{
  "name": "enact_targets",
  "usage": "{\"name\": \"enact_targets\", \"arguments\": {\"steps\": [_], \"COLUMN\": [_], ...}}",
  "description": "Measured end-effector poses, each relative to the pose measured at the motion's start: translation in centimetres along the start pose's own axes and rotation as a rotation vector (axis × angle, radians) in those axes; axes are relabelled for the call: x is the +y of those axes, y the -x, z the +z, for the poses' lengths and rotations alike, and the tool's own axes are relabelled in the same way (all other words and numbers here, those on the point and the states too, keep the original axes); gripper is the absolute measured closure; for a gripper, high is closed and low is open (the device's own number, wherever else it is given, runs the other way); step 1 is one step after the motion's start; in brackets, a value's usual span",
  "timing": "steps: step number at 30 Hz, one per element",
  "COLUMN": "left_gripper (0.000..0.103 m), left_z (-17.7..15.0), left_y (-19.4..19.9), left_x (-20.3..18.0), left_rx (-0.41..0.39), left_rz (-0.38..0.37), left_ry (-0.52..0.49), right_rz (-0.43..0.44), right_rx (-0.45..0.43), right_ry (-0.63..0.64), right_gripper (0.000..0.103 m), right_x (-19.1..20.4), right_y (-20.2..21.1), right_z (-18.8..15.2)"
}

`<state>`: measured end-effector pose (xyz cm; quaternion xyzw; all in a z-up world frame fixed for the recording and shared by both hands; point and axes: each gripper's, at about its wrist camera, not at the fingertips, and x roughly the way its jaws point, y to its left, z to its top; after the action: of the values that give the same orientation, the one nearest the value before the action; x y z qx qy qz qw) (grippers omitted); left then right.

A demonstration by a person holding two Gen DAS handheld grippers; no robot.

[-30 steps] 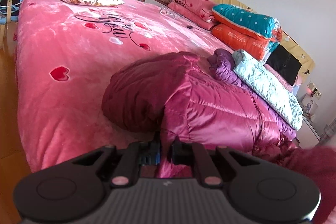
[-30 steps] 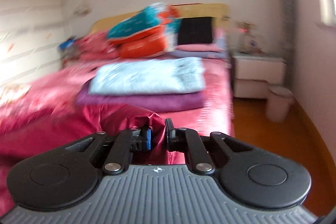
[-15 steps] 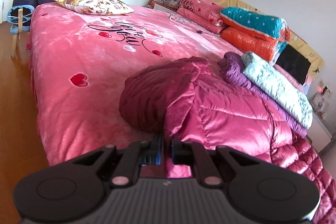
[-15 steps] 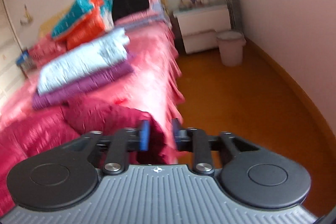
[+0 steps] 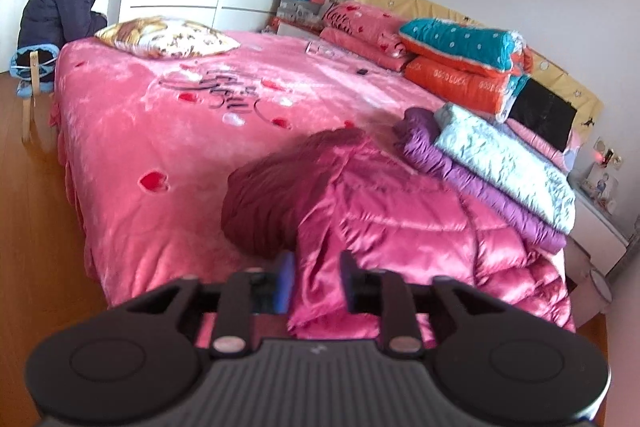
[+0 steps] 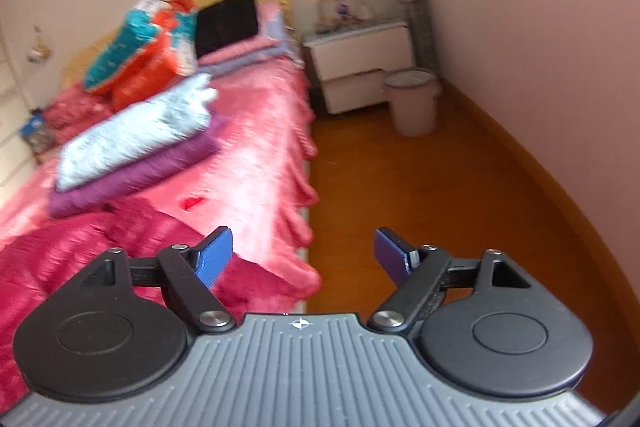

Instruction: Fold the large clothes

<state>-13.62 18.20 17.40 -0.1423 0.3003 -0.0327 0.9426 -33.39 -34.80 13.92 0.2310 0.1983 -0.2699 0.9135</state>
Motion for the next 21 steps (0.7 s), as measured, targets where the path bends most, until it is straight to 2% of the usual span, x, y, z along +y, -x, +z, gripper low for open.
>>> {"name": "enact_targets", "arguments": {"steps": [2,5,7,9,10,15,21], "left_gripper": [0.062,0.056,0.05,0.039,0.037,0.03,0.027], "left_z": [0.6,1.4,2.2,3.0,3.4,5.2,6.7], "left_y": [0.2,-0.5,-1.4,-2.3,-2.9,-6.3,-13.0], "left_x": [-0.5,-1.2,-1.3,-1.6,-2.0,-6.0,-10.4], "left_rx": [-0.016,-0.028,-0.039,-0.049,-0.058,-0.093,-0.077], "left_rz": [-0.005,0.0,0.011,0.013,0.01,-0.059,-0.173], "left_ry": [-0.005,-0.021,-0.021,-0.016,-0.018,-0.107,-0.205], "right_rz": [0.081,0.196,0.255,0.312,0.338,0.433,0.475], "right_rx": [0.003,0.008,0.007,0.007,0.009,0.078,0.129], "right_ry": [0.023,0.084,0.134,0.183,0.207,0.261,0.377], "right_gripper": [0.003,0.002,0.002,0.0,0.0,0.0,0.0], "right_x": [2.1,6.0,9.1,12.5,14.2,21.5,28.5], "right_y": [0.1,-0.2,-1.2,-2.5,-3.4,-9.4,-16.4], "right_z": [0.9,2.4,3.3,4.2,4.5,5.2,5.2]}}
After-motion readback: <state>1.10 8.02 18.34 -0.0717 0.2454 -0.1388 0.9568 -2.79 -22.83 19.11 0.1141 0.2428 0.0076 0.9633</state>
